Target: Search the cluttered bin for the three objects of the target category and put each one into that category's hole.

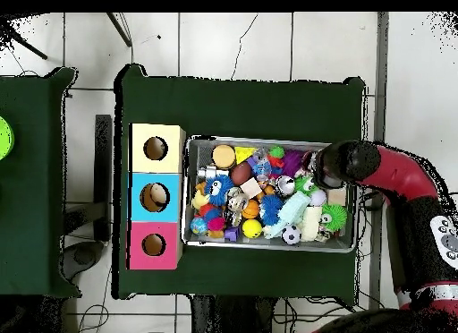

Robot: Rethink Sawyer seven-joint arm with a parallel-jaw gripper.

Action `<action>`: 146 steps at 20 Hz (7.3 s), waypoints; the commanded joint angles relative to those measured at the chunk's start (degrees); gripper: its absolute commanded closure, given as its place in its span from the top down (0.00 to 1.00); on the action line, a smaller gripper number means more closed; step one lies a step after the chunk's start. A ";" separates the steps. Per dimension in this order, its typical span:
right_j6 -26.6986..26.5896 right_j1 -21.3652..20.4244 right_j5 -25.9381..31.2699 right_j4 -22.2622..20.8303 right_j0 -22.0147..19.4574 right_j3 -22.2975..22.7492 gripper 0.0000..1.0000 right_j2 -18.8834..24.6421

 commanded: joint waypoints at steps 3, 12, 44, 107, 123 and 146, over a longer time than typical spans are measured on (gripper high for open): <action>0.55 -3.63 -2.47 2.58 -0.67 11.35 1.00 0.31; -2.35 4.51 -6.72 0.00 -0.70 1.63 1.00 1.05; -1.48 6.39 -10.72 1.30 -1.75 -1.24 0.00 2.73; 7.44 -19.51 -7.20 13.44 5.52 17.34 0.00 -5.82; 8.08 -19.07 -15.22 14.55 4.92 25.09 0.00 -7.27; 8.28 -19.50 -15.55 16.30 6.82 26.10 0.00 -8.65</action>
